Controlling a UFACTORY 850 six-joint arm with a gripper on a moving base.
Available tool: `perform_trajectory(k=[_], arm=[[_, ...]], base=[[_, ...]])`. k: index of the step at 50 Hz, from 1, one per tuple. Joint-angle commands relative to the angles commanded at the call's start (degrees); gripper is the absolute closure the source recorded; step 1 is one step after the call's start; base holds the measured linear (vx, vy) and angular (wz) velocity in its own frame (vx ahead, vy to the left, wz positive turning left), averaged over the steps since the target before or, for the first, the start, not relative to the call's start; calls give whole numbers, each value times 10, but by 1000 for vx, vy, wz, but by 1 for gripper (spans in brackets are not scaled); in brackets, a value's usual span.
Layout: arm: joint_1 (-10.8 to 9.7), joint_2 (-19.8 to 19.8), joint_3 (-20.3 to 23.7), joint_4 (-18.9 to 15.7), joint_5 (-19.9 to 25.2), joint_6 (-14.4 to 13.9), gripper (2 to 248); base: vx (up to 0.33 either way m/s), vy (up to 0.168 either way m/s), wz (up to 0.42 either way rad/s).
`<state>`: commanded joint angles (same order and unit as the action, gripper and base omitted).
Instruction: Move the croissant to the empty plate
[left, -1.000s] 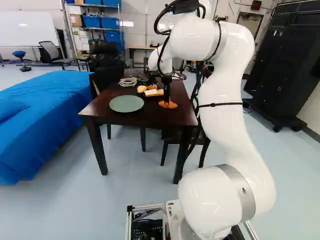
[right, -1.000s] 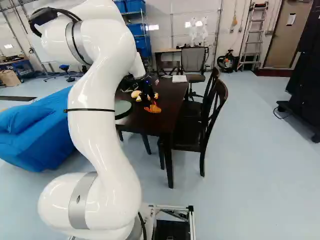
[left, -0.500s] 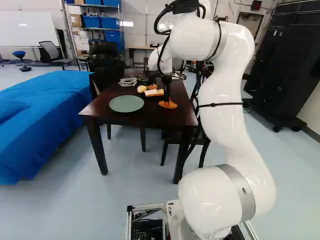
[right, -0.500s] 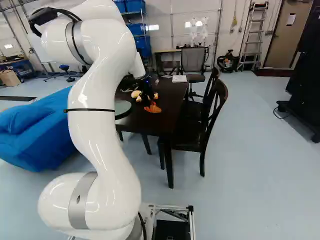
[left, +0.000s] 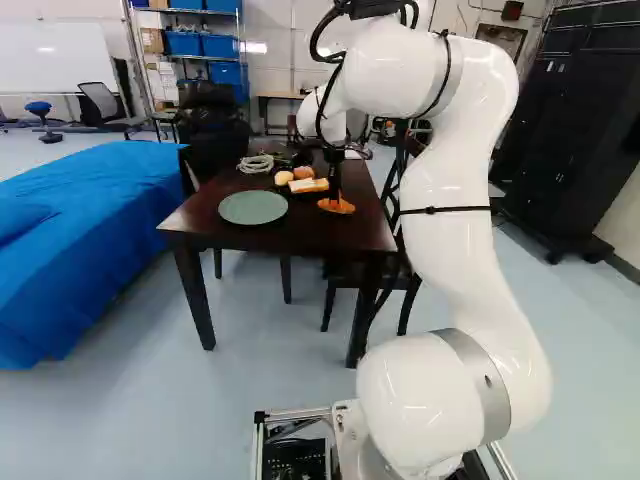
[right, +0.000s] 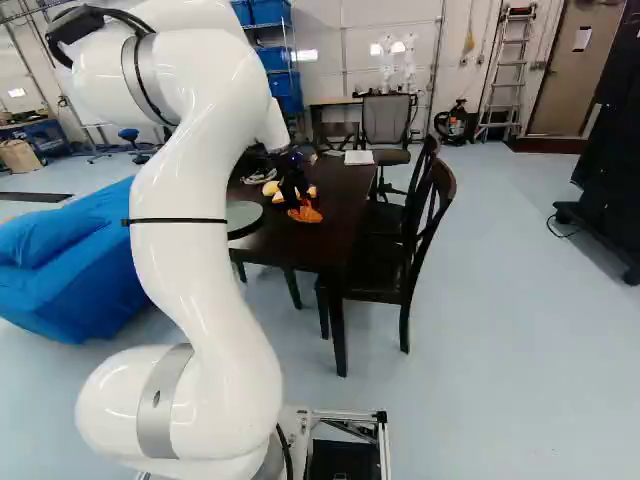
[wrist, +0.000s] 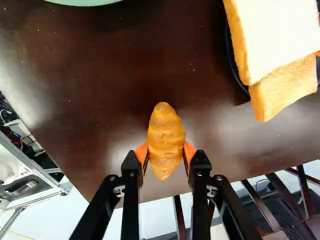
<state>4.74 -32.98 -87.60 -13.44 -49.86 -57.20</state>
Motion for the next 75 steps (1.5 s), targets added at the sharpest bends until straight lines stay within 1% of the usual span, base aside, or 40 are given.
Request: perform_trajectory(k=[20, 33, 42, 55, 66, 75], arm=[[1, 32, 7, 0, -4, 0, 142], [9, 51, 10, 0, -19, 0, 142], [18, 65, 12, 3, -24, 0, 142], [35, 83, 12, 19, -29, 0, 142], [53, 81, 9, 37, -33, 0, 142], [69, 77, 3, 58, -39, 0, 142]], base=[[0, 0, 0], [0, 0, 0], [0, 0, 0], [0, 0, 0], [0, 0, 0], [0, 0, 0]])
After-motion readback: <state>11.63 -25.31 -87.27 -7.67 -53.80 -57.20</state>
